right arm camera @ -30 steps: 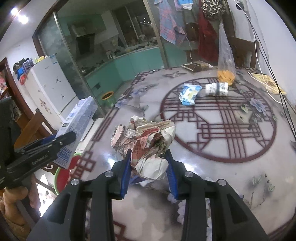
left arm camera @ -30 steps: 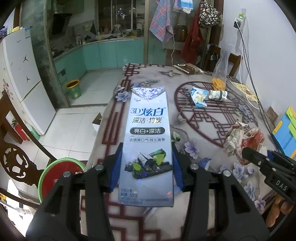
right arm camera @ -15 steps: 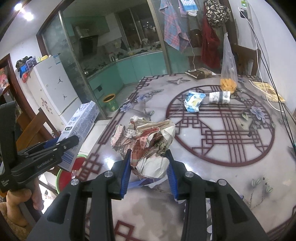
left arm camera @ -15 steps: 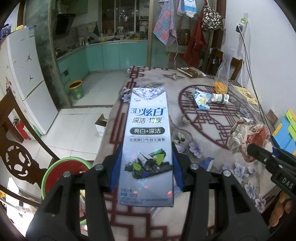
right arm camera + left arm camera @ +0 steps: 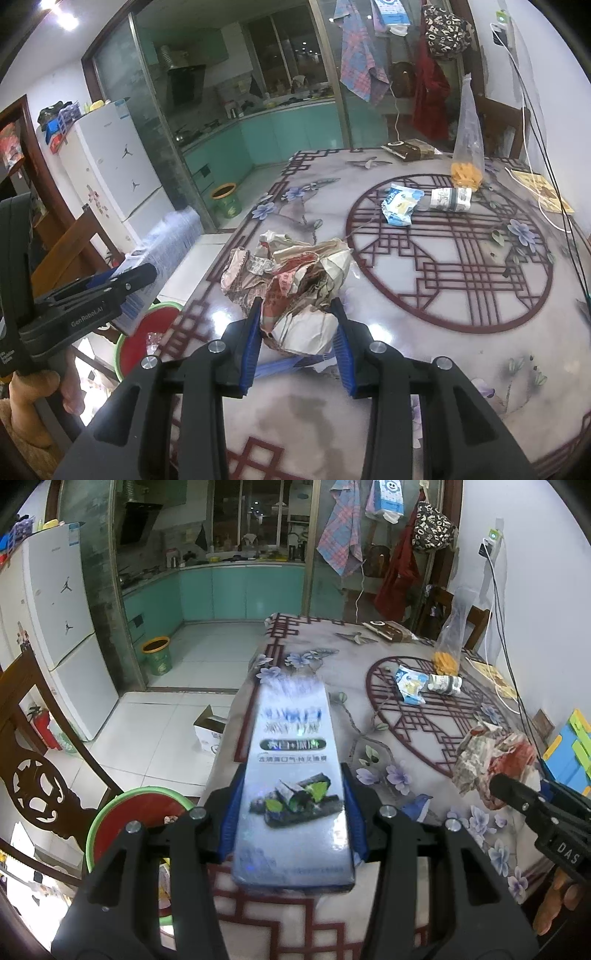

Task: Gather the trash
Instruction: 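Carry the toothpaste box with the left tool while the right tool carries the paper over the bucket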

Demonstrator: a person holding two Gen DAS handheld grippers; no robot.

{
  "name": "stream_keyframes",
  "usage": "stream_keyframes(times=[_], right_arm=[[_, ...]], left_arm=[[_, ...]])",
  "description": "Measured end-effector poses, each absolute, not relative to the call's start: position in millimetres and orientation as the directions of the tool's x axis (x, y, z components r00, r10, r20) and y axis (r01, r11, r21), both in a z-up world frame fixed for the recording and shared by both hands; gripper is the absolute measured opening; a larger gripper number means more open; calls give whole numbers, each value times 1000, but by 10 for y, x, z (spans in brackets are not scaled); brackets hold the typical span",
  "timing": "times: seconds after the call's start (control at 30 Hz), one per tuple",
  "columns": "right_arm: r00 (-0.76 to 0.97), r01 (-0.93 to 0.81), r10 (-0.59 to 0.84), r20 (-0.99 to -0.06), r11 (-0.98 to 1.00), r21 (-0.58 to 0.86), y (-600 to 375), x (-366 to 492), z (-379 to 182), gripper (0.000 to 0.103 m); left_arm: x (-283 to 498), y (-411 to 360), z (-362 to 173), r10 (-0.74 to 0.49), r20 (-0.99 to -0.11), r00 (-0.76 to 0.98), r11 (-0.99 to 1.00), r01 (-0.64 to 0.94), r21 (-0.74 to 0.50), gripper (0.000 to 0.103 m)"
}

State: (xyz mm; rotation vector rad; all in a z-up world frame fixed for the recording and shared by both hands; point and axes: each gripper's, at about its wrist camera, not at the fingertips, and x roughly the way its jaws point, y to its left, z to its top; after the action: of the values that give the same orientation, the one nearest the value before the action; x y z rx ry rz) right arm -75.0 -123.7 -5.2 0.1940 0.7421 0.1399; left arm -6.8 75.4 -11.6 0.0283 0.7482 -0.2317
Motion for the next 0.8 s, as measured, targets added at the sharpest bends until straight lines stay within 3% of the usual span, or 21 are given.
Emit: stream_keyframes(times=[0.47,0.8], right_arm=[[698,-145,258,-668,965,220,-762,-621,-140,35],[646,-279,371,-667,928,246,-94,-424,-189,35]], left_arm=[[-109,1356,-131,-171,-673,720,985,136,-104,46],[-94,2235,-136,-47,-673,738,984,-81,-157,46]])
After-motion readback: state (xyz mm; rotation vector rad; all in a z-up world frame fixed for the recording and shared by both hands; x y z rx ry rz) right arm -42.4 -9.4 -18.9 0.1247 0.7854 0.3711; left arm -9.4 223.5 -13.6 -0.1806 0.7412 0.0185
